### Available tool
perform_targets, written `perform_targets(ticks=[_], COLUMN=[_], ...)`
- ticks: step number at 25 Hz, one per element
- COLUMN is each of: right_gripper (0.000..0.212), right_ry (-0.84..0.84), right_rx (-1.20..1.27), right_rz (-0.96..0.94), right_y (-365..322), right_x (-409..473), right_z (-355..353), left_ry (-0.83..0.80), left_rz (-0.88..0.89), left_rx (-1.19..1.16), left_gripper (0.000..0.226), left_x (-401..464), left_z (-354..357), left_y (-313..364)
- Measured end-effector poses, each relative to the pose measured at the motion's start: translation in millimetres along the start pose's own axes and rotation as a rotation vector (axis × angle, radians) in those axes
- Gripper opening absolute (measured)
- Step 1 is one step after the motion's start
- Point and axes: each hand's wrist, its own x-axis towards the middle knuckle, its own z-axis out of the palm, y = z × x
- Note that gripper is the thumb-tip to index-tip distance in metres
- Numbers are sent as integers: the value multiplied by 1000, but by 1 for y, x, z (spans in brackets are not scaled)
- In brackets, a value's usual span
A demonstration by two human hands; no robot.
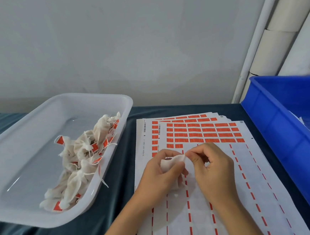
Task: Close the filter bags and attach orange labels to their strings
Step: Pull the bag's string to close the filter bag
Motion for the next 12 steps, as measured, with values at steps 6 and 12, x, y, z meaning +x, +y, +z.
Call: perform_targets(ticks=[6,12], right_gripper=[7,11], right_ry=[196,308], right_rx=[-54,-22], right_rz=[-38,27], right_y=[1,5], right_x=[3,5], right_z=[-7,-15], left_ry=[-87,-162], left_rz=[12,4], left_rx=[160,182], left_gripper=[20,23], left_x=[-2,-4], left_z=[1,5], left_y=[-6,-8])
